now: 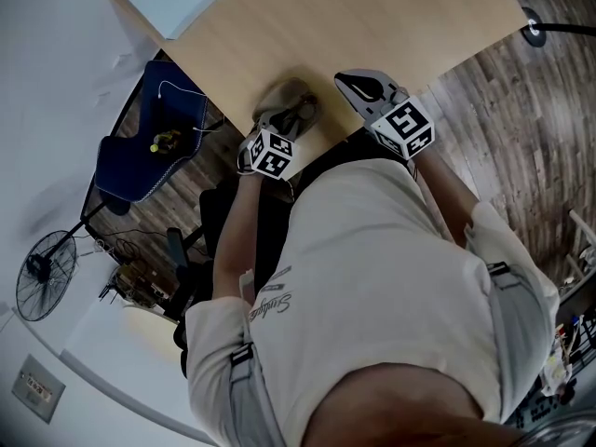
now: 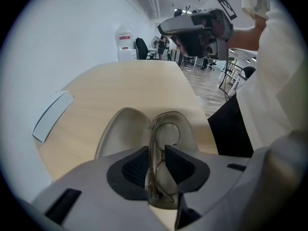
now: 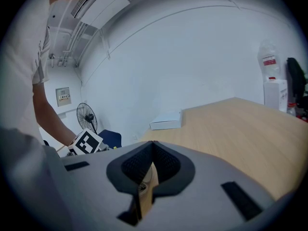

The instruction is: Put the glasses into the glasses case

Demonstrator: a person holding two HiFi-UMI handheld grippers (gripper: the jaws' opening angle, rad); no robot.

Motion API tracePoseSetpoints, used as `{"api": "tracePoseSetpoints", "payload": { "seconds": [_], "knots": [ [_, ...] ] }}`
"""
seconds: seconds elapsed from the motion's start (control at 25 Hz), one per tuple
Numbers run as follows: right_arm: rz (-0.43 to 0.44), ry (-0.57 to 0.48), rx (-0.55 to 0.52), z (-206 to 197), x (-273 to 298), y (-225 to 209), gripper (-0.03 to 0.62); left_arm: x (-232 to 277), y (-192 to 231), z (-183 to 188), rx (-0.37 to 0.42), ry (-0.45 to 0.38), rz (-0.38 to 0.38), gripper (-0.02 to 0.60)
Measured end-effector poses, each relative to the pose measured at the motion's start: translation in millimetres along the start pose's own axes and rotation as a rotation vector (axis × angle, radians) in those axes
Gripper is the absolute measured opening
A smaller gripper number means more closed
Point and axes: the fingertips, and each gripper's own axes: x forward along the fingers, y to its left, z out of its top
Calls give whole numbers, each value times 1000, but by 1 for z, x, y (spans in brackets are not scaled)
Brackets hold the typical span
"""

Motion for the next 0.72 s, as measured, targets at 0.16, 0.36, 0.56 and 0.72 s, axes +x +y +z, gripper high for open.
{"api": "tracePoseSetpoints", "payload": {
  "seconds": [0.16,0.36,0.56,0.72],
  "knots": [
    [-1,0,1,-1,1,4,-6,-5,7,-1,-8,-20,32,114],
    [1,5,2,-2,5,8,-6,-9,14,-2,-29,-40,37,112],
    [5,10,-5,-1,7,10,-6,-20,21,2,-46,-73,65,106],
    [26,11,-26,5,18,16,-6,-37,30,8,-74,-129,112,75]
  ]
}}
